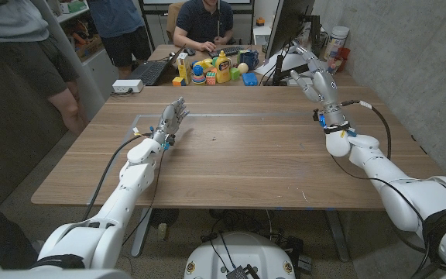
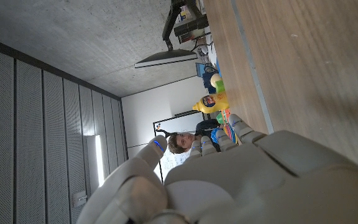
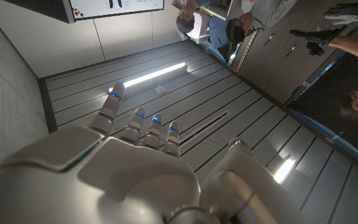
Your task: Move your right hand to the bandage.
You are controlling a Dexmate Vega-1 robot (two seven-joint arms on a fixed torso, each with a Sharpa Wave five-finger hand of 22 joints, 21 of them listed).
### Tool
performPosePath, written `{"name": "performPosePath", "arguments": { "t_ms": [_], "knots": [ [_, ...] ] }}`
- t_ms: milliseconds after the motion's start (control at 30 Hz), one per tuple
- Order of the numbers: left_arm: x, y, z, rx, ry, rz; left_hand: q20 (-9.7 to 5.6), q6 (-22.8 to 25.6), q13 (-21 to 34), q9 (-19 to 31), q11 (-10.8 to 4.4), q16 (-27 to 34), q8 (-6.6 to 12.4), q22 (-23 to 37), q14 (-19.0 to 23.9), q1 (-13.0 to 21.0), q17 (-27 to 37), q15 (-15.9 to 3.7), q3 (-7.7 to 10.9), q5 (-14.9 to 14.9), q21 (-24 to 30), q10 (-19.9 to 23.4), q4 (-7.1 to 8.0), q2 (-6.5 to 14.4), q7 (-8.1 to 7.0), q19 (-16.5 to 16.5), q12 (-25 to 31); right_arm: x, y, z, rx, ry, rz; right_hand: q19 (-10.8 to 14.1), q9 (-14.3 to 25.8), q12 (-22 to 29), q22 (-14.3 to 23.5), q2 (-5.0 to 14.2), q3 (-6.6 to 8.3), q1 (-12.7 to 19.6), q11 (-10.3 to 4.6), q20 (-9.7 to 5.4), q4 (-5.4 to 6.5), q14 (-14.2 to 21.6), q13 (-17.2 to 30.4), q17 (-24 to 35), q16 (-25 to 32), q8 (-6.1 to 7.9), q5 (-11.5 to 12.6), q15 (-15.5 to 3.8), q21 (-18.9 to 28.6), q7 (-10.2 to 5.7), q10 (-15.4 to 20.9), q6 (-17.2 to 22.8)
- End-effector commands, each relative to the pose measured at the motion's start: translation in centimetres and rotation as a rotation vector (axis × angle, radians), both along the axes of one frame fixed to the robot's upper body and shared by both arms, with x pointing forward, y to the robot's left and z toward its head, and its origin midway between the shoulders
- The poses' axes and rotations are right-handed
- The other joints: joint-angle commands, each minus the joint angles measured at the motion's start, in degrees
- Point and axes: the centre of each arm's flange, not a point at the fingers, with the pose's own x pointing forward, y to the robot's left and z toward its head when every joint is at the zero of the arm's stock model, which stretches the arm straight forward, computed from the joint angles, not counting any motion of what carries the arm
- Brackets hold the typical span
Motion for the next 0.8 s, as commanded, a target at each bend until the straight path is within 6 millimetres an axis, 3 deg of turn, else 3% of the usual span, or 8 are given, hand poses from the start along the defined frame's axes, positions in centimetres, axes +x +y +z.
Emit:
{"name": "performPosePath", "arguments": {
  "t_ms": [33, 300, 633, 800],
  "knots": [
    [0.4, -0.8, 0.3, 0.016, -0.010, -0.013, -0.46, -3.25, 0.13, 0.13, -0.13, 0.50, 0.13, 0.21, -0.57, -0.28, -0.05, -0.79, 0.25, 0.22, -0.16, -0.30, -0.25, 5.69, -0.47, -0.12, 0.14, 1.8, -2.9, 1.0, -0.012, -0.028, -0.301, -2.59, 0.35, -0.21, 0.10, -0.22, -0.65, -0.39, 0.13, 0.15, 0.33, -2.45, 0.26, 0.34, -0.69, -0.12, -0.09, 0.41, -1.96, 0.09, -2.41, -2.68],
    [0.7, -0.9, 0.5, 0.020, -0.011, -0.021, -0.50, -3.24, 0.13, 0.13, -0.09, 0.50, 0.14, 0.22, -0.58, -0.29, -0.10, -0.75, 0.24, 0.23, -0.27, -0.33, -0.30, 5.69, -0.47, -0.13, 0.13, 2.9, -5.2, 1.9, 0.016, -0.021, -0.477, -3.04, 0.39, 0.28, 0.14, -0.28, -0.96, -0.64, 0.29, 0.13, 0.47, -1.53, 0.30, 0.38, -0.16, 0.33, -0.16, 0.49, -2.61, -0.04, -1.88, -2.41],
    [0.9, -0.7, 0.3, 0.018, -0.013, -0.024, -0.52, -3.31, 0.12, 0.13, -0.06, 0.49, 0.12, 0.22, -0.58, -0.27, -0.17, -0.80, 0.24, 0.24, -0.43, -0.48, -0.39, 5.67, -0.39, -0.15, 0.06, 4.4, -7.7, 2.5, -0.042, 0.017, -0.646, -1.45, 0.41, 0.77, 0.26, -0.83, -1.67, -1.04, 0.43, 0.01, 0.59, -0.66, 0.34, 0.39, 0.25, 1.33, -0.32, 0.43, -2.73, -0.75, -1.18, -0.40],
    [0.9, -0.6, 0.2, 0.018, -0.011, -0.024, -0.51, -3.28, 0.12, 0.13, -0.02, 0.49, 0.13, 0.22, -0.58, -0.25, -0.20, -0.80, 0.24, 0.24, -0.50, -0.47, -0.43, 5.67, -0.42, -0.11, 0.07, 5.1, -9.0, 2.1, -0.057, 0.058, -0.723, -0.73, 0.40, 0.55, 0.28, -1.03, -1.97, -1.13, 0.25, 0.04, 0.60, -1.16, 0.35, 0.39, 0.08, 1.02, -0.38, 0.51, -2.88, -1.15, -1.95, -1.19]
  ]
}}
